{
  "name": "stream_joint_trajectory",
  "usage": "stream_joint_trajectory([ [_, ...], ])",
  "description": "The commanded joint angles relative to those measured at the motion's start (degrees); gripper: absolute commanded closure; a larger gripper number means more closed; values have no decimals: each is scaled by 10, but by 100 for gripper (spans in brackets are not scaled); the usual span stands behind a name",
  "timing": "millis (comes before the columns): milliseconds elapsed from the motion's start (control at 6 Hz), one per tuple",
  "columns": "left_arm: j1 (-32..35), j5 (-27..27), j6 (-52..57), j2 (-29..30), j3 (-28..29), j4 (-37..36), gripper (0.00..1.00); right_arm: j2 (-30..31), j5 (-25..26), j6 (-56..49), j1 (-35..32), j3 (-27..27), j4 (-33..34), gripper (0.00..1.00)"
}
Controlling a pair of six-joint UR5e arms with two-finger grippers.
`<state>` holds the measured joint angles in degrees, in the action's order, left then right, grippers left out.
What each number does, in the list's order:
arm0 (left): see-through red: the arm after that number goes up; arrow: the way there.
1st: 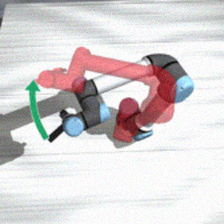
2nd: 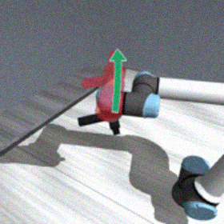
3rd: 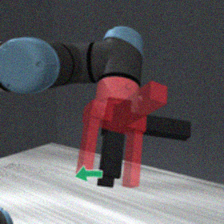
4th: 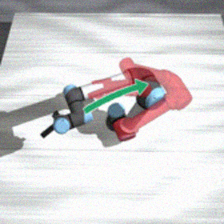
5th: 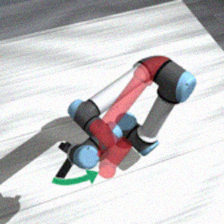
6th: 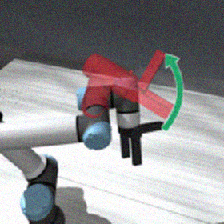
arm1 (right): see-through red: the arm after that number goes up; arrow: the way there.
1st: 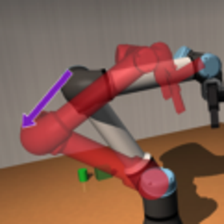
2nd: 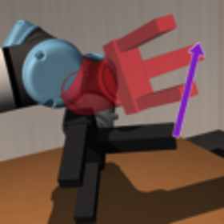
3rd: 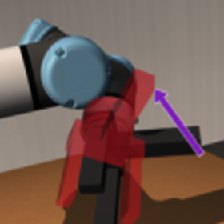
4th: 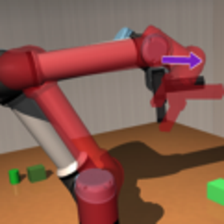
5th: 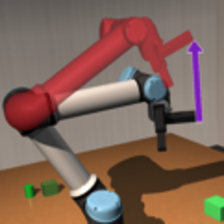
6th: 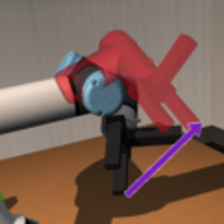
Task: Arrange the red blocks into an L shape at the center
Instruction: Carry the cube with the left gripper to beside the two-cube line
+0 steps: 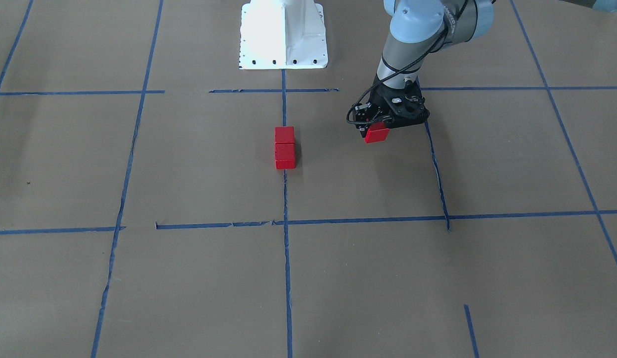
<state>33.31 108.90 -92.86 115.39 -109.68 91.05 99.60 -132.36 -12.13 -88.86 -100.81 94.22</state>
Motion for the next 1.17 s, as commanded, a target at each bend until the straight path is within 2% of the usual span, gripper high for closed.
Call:
stream_joint_trajectory([
  [0, -14, -2, -330, 23, 8, 1, 68, 0, 0, 0, 0, 0, 0, 0],
  [167, -15, -2, -480, 35, 10, 1, 68, 1, 0, -1, 0, -2, 0, 0],
  [333, -16, -2, -582, 47, 17, -4, 68, 1, 0, -1, 0, -2, 0, 0],
  [500, -17, -2, -649, 79, 51, -5, 68, 1, 0, -1, 0, -3, 0, 0],
  [667, -19, -1, -692, 119, 111, 1, 68, 1, 0, -1, 0, -3, 0, 0],
  [1000, -33, -1, -695, 153, 169, 5, 68, 0, 1, -2, 0, -2, 0, 0],
])
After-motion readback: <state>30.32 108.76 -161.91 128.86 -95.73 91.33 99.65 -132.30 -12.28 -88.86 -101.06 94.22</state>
